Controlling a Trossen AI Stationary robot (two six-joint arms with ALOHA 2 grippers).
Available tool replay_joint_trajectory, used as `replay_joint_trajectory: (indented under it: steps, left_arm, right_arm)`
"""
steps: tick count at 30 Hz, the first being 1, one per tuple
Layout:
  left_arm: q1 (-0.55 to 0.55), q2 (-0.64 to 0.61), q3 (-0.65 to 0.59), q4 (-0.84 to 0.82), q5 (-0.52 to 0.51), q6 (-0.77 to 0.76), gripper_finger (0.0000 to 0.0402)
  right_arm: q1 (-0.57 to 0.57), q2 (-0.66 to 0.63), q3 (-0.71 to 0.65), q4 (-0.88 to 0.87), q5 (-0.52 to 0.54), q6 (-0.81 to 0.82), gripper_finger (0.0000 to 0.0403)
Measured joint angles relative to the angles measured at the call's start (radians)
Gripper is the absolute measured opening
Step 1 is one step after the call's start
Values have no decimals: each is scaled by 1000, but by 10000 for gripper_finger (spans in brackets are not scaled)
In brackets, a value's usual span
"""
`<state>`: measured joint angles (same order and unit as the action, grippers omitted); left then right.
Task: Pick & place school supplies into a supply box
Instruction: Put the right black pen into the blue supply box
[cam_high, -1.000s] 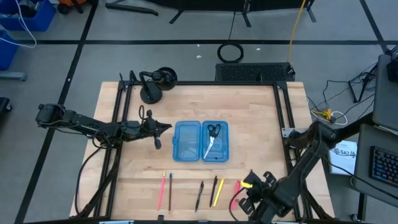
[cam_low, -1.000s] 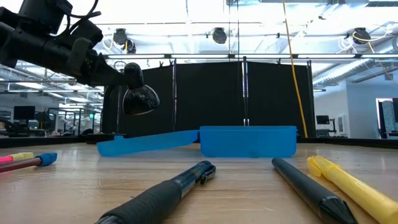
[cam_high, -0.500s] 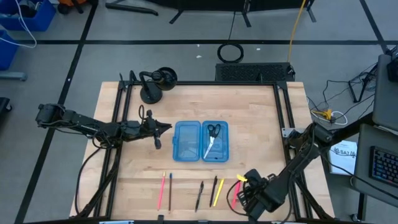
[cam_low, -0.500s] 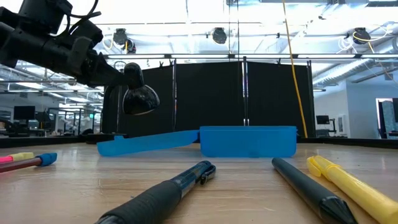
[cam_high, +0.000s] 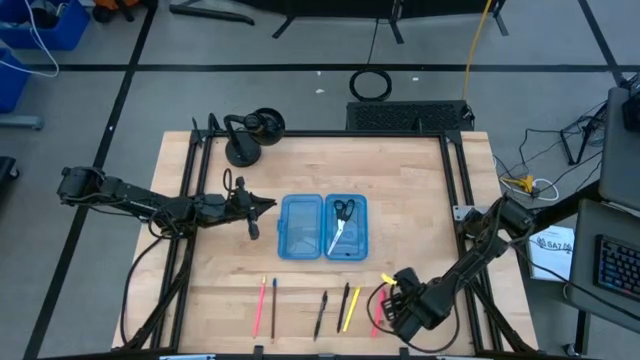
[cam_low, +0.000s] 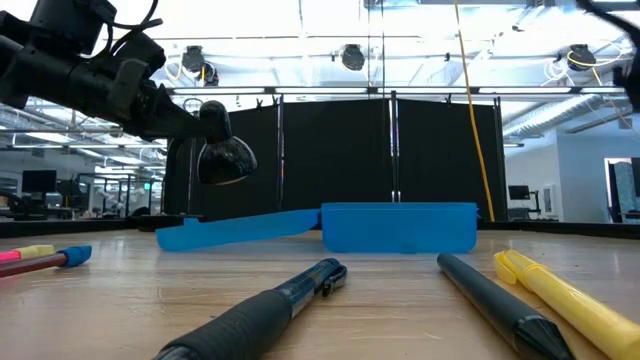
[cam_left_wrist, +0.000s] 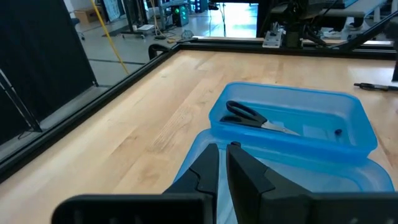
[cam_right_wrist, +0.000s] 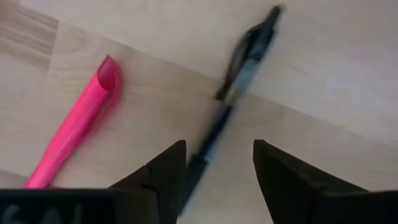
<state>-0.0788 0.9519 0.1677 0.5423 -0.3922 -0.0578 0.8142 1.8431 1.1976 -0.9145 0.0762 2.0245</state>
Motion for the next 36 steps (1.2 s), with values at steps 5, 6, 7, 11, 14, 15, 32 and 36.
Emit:
replay_joint_trajectory:
  steps: [5,6,7,11,14,15,32,36]
  left_arm:
    - [0,0,0,0,0,0,35]
    - [0,0,0,-1,0,0,35]
    - [0,0,0,-1,1,0,35]
    - [0,0,0,-1,1,0,35]
    - [0,0,0,-1,1,0,35]
    - [0,0,0,-1,1,0,35]
    - [-1,0,0,-18,1,-35,35]
    - [-1,0,0,-18,1,-38,35]
  right_arm:
    - [-17,-11,-96,181,-30,-52,176]
    - [-23,-12,-106,191,-57,-68,175]
    - [-26,-11,-114,189,-90,-77,173]
    - [-21,-4,-118,127,-145,-90,158]
    - [-16,-2,-122,107,-152,-135,141]
    - [-17,-3,-127,115,-154,-147,135]
    - [-22,-101,-177,154,-133,-207,21]
    - [-19,-189,-186,128,-57,-205,20]
